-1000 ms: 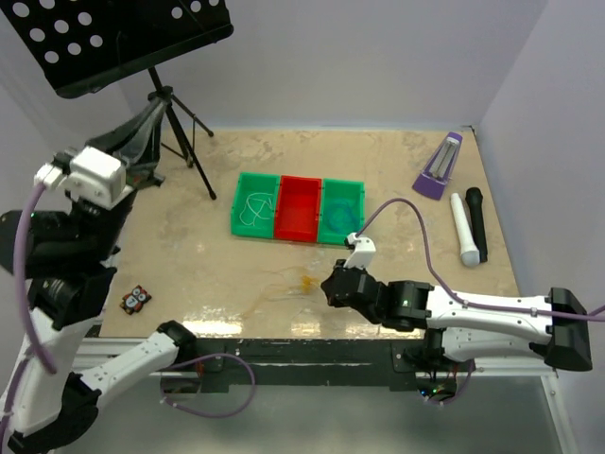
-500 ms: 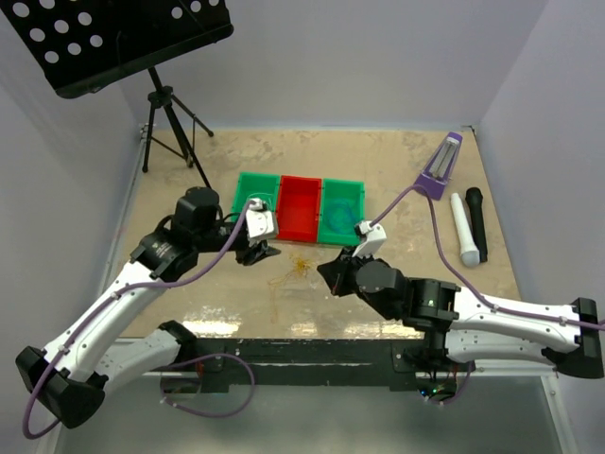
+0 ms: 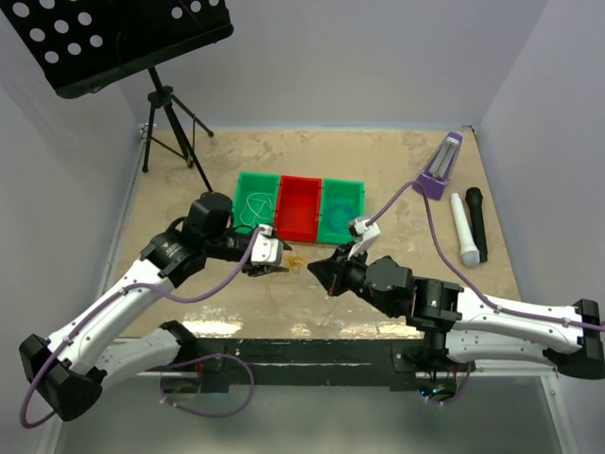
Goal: Untangle the cables
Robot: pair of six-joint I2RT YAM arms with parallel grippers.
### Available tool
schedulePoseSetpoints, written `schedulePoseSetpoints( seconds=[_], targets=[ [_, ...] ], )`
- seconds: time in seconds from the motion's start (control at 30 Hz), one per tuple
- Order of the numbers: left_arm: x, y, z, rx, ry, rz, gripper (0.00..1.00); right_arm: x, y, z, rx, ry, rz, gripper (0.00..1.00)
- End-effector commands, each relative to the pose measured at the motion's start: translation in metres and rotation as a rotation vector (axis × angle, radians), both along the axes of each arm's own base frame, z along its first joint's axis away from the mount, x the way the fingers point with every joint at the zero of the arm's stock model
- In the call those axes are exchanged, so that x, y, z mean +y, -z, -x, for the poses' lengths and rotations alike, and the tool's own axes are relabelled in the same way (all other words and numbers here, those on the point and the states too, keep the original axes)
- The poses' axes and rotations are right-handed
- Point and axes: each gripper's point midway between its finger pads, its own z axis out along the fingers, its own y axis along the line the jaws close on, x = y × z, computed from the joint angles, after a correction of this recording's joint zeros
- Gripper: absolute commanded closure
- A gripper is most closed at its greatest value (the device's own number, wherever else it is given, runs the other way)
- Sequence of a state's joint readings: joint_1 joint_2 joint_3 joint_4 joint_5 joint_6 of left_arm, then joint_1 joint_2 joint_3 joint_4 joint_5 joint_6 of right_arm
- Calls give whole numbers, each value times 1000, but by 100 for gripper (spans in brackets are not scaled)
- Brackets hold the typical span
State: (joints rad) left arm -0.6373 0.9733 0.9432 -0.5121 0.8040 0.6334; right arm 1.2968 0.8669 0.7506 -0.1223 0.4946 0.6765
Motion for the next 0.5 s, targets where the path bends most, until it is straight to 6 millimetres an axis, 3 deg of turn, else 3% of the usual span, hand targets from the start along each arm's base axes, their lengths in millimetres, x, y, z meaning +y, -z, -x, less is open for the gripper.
schedulePoseSetpoints(
  seconds=[0.0,0.17,0.33,0.47],
  targets=[
    [4,13,9,-137,121,-68,50,11,-39,5,-68,-62,-79,100],
    [15,30,13,-224,191,-161,53,11,-48,7,-87,-83,-92,100],
    [19,27,6,-284,178,-185,58,11,-53,10,-96,-101,-91,100],
    [14,21,-1,-301,144,-150,71,19,-59,16,-110,-153,-110,100]
  ],
)
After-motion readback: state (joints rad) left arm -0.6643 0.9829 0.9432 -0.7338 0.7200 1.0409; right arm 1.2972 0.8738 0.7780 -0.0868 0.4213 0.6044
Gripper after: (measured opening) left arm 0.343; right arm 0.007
